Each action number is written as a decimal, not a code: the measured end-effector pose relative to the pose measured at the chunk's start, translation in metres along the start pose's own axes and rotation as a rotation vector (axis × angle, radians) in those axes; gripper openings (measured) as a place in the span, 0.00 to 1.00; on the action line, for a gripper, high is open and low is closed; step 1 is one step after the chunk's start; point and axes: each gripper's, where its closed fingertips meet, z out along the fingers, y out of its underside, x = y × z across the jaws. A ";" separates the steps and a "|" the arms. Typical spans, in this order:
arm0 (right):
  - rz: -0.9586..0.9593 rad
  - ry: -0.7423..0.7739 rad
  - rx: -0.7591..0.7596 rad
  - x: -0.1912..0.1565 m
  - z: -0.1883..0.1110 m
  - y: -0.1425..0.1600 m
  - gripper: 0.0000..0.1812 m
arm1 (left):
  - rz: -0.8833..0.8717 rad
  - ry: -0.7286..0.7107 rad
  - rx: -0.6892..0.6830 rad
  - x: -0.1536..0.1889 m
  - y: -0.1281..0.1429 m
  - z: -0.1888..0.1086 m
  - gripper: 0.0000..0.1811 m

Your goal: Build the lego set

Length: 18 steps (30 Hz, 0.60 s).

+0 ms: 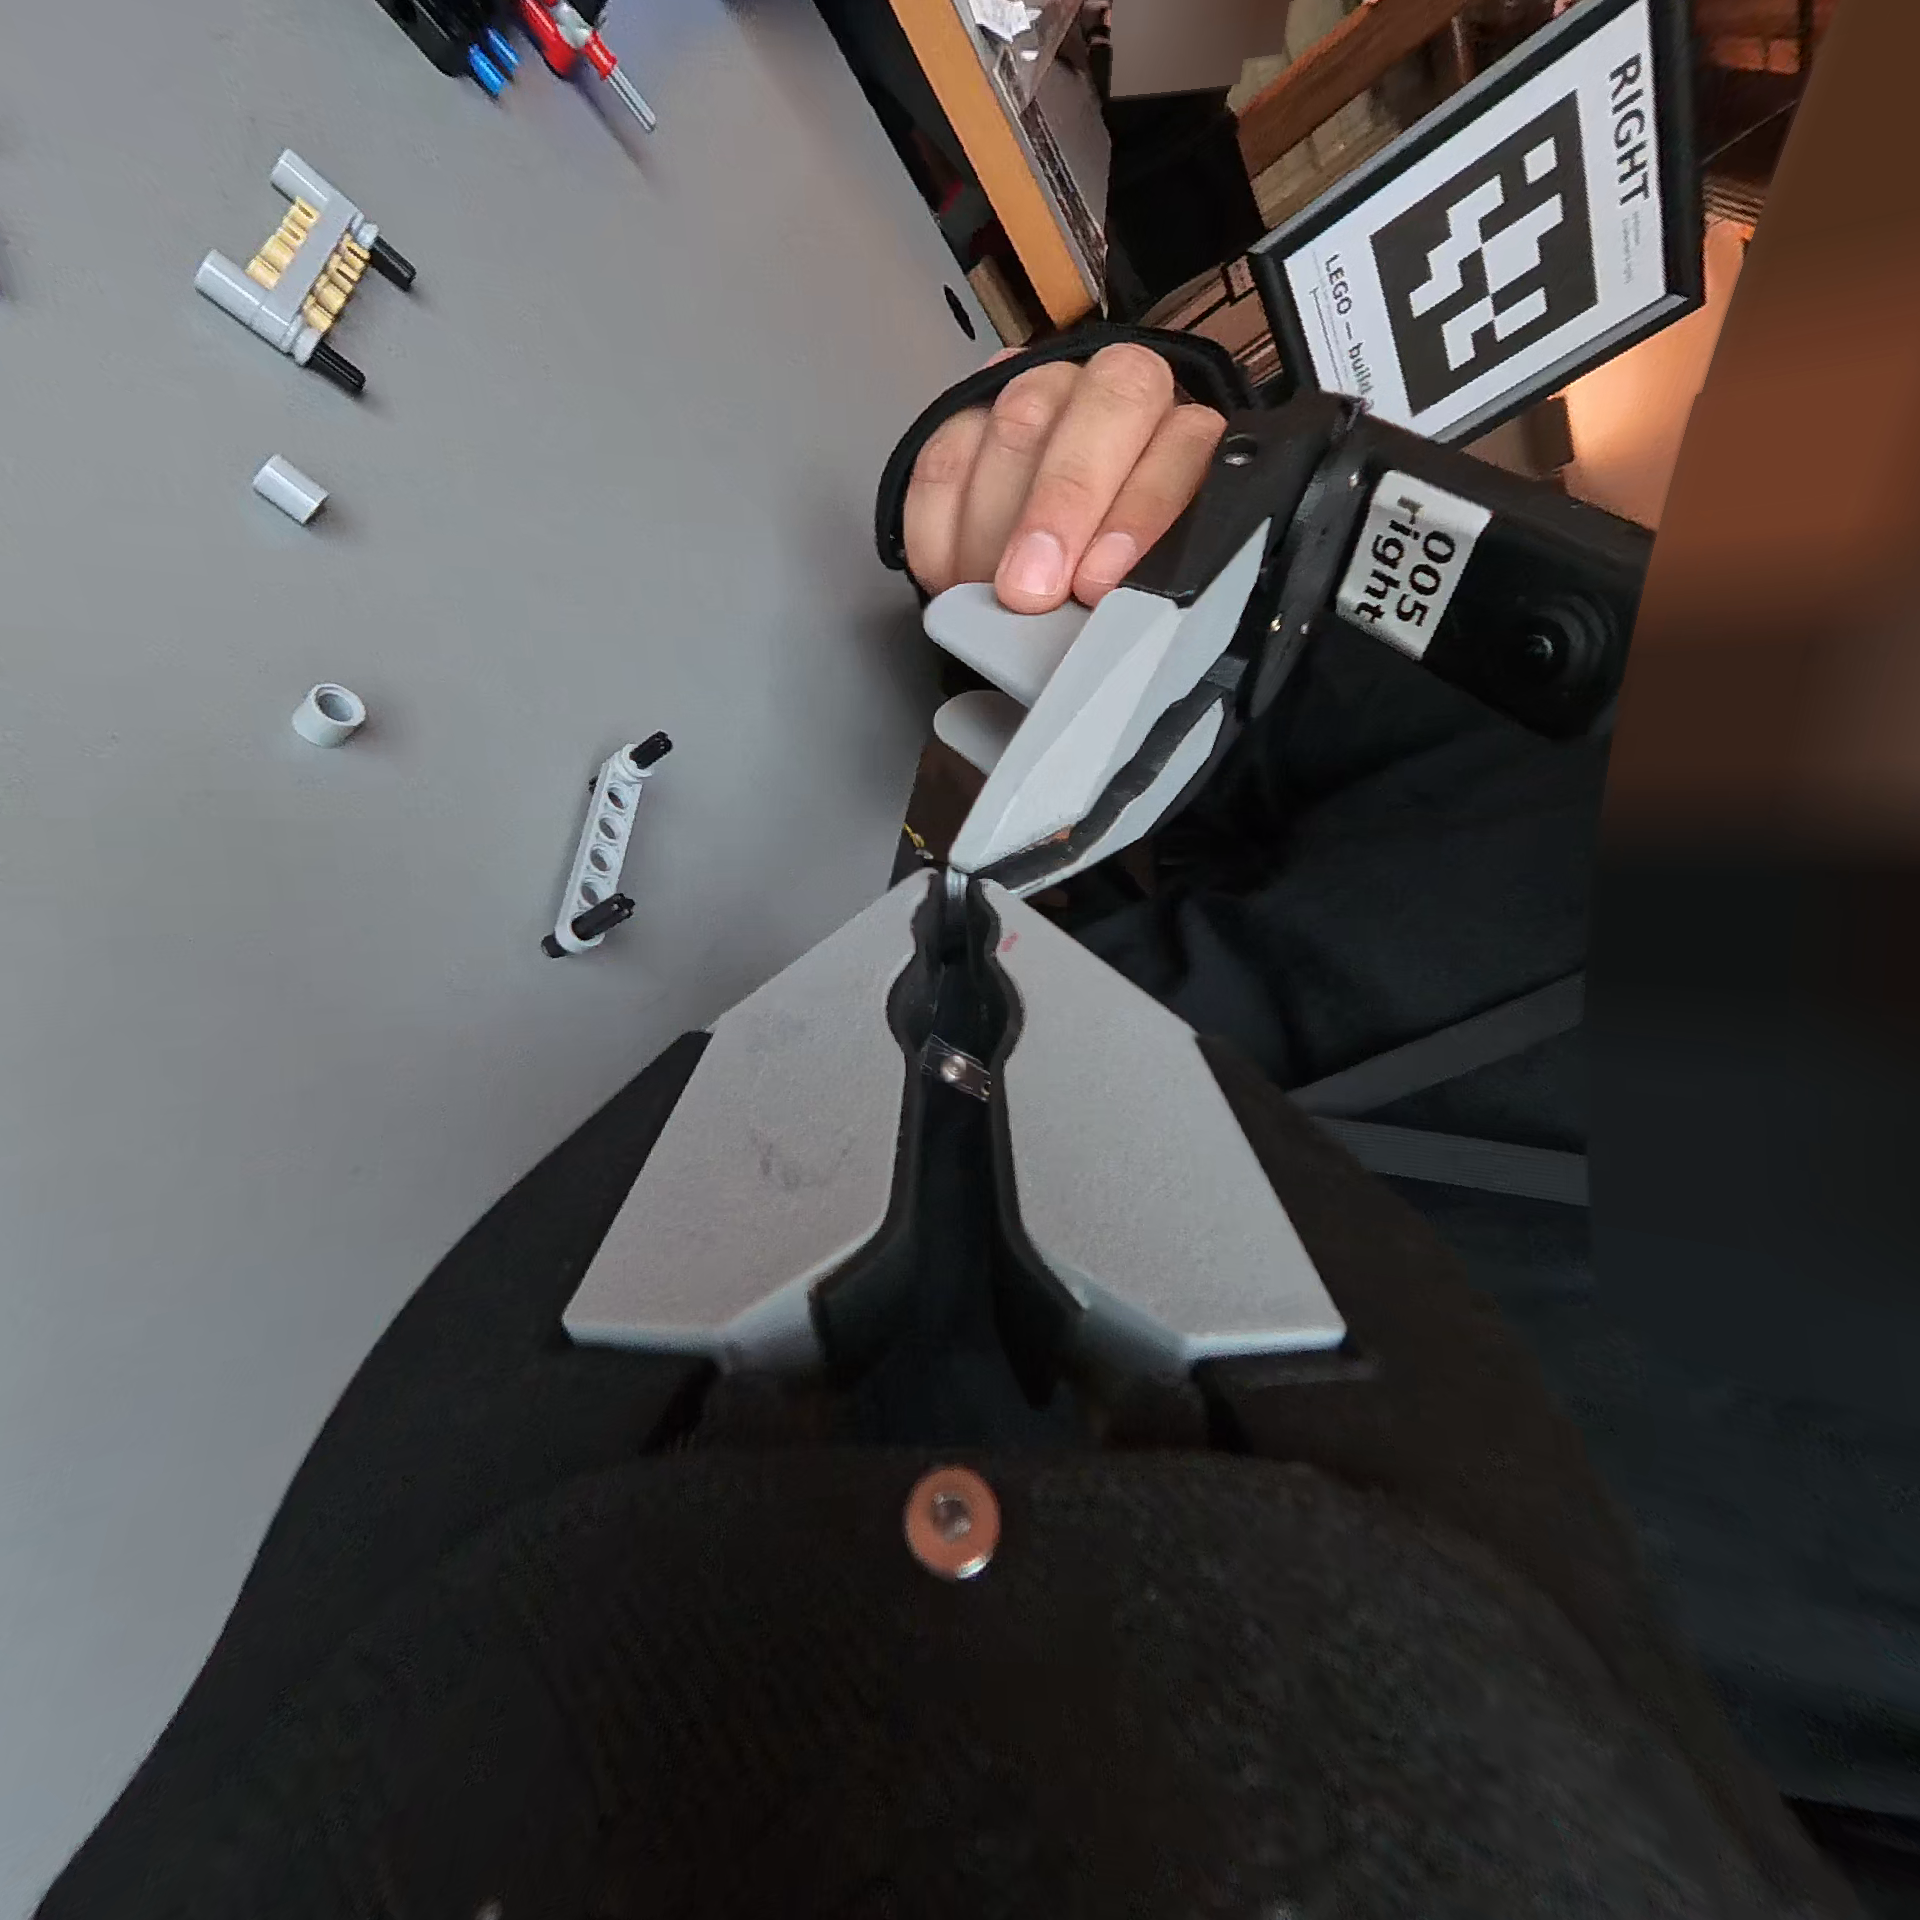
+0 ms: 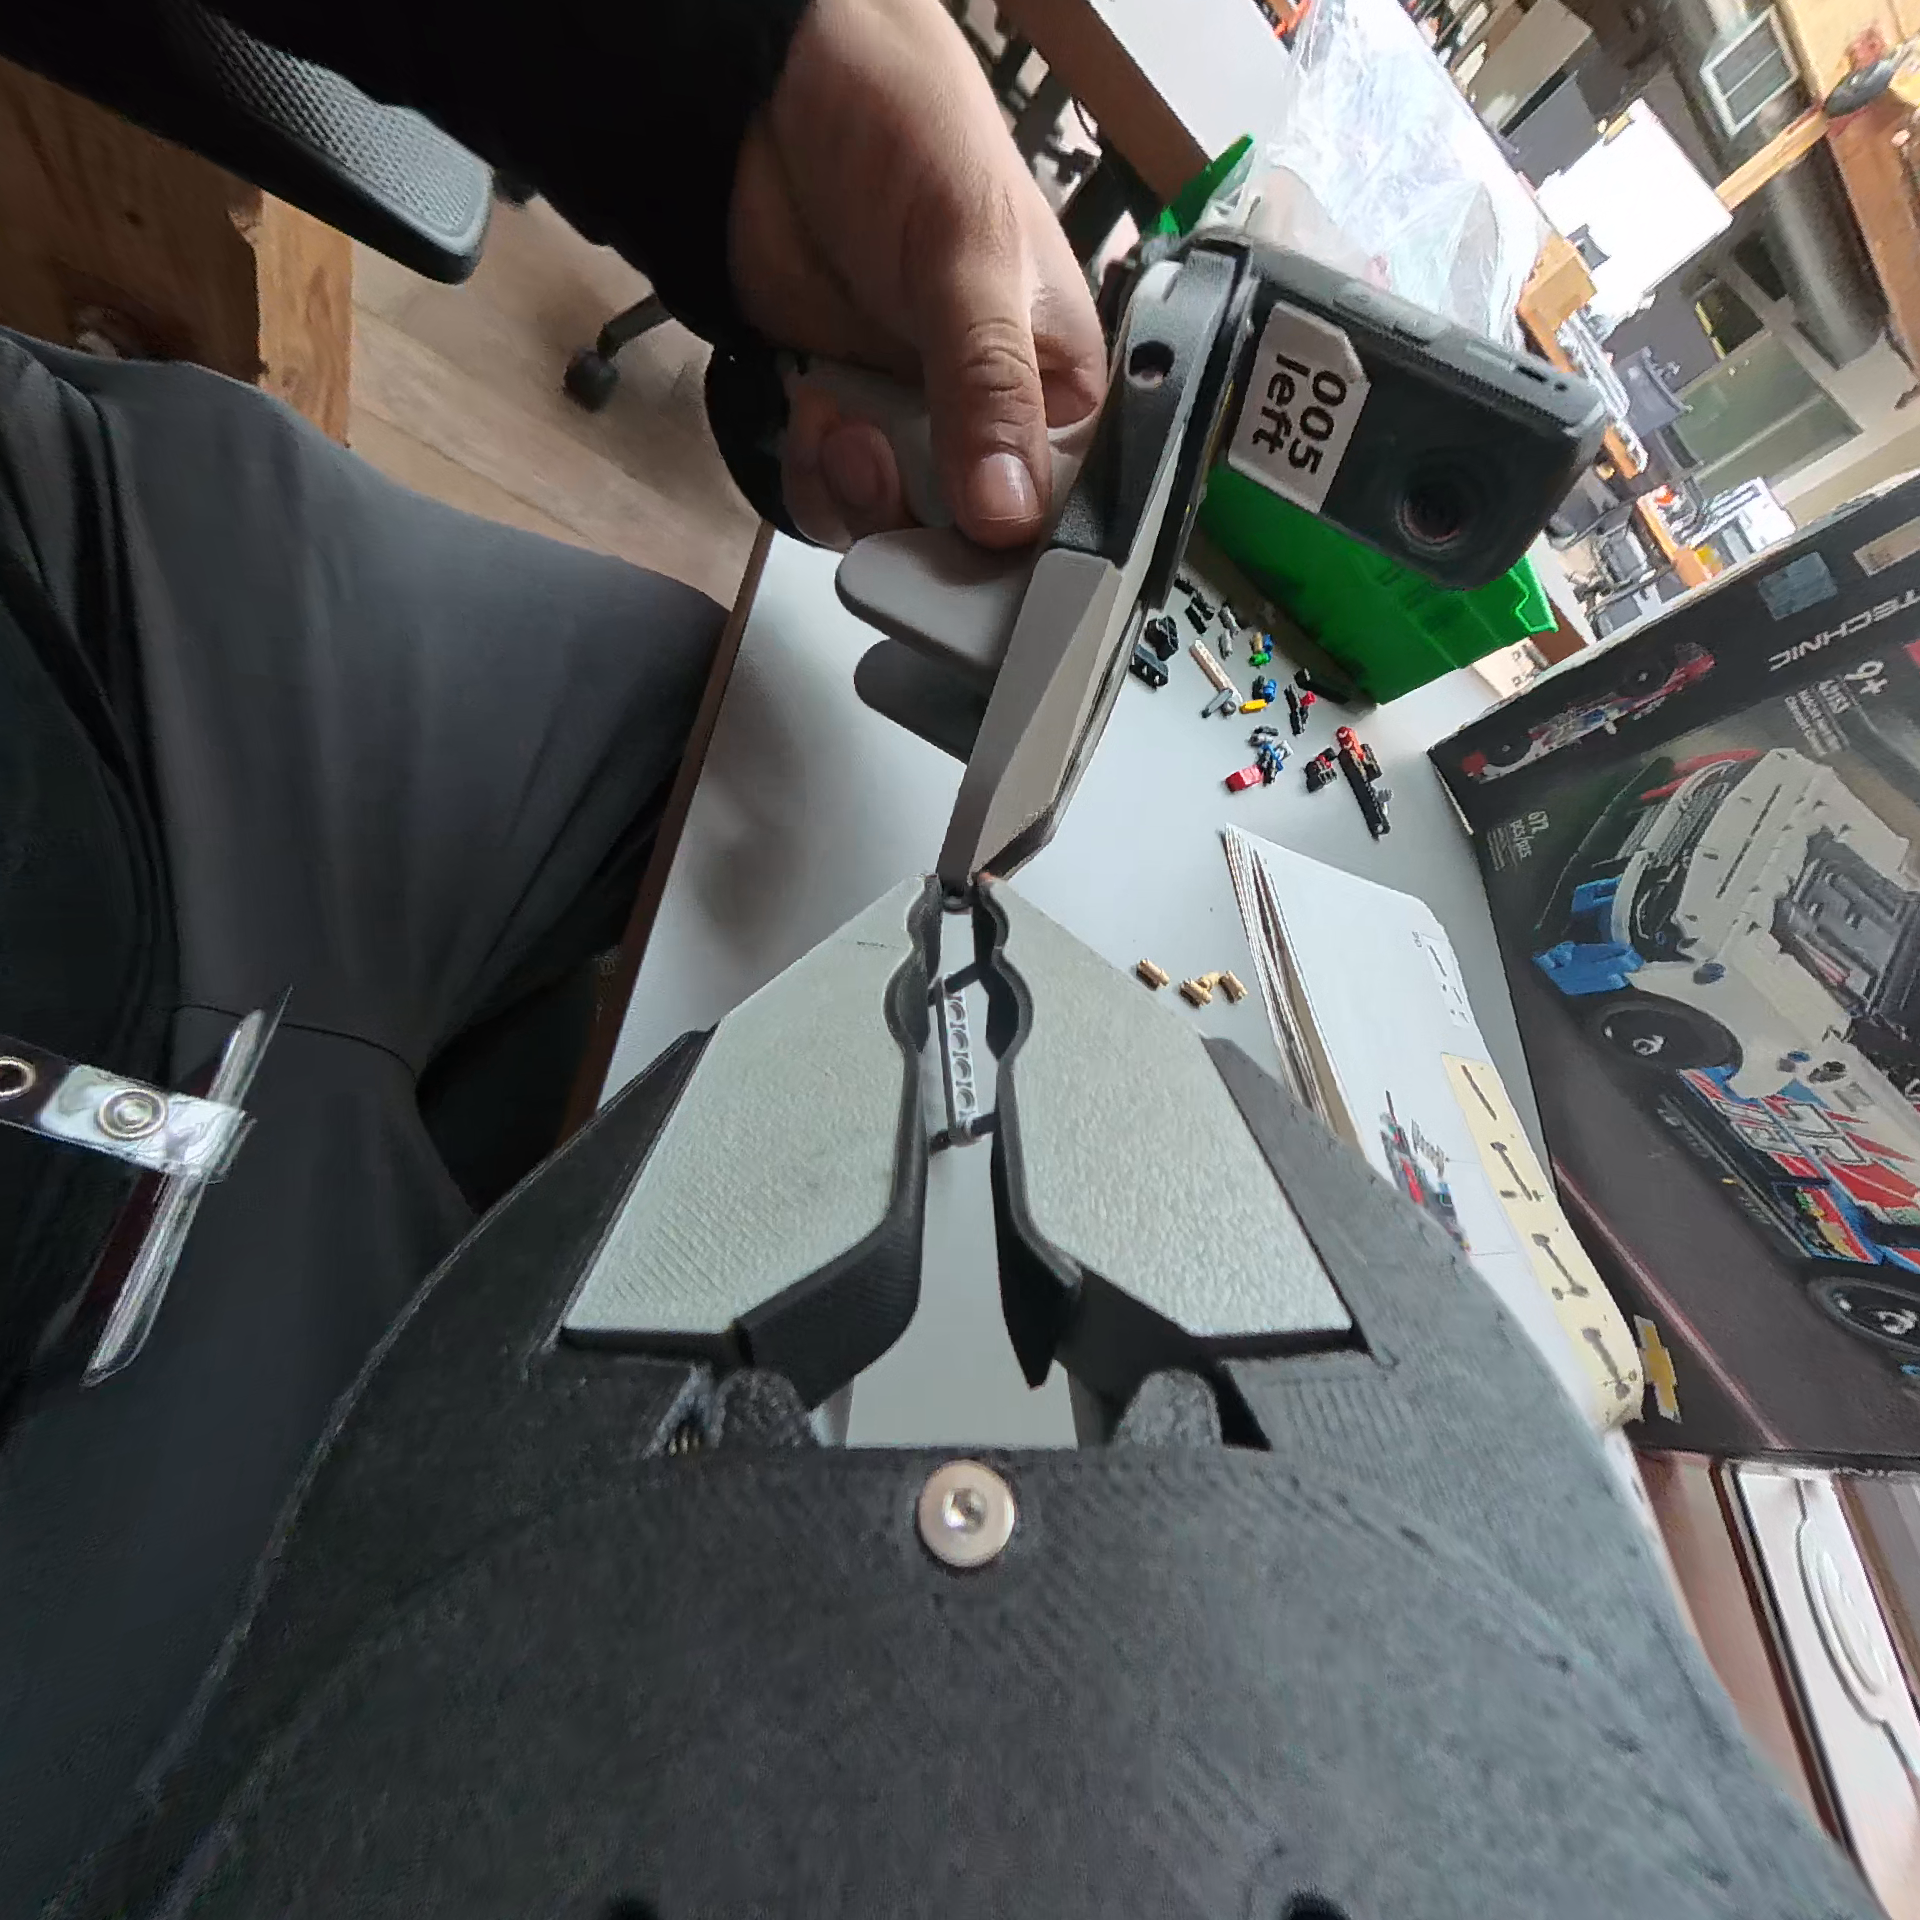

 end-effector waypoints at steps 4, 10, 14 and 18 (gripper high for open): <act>-0.004 -0.017 -0.018 -0.002 0.000 0.001 0.01 | -0.013 0.020 -0.005 0.000 0.001 0.001 0.01; 0.044 0.035 0.022 0.006 -0.002 -0.004 0.01 | -0.030 0.064 0.038 0.004 -0.005 -0.002 0.01; 0.168 0.109 0.051 0.022 -0.001 -0.002 0.01 | -0.011 0.024 0.114 0.002 -0.018 -0.013 0.00; 0.164 0.161 0.035 0.026 -0.001 -0.001 0.01 | -0.029 0.040 0.143 0.006 -0.022 -0.015 0.00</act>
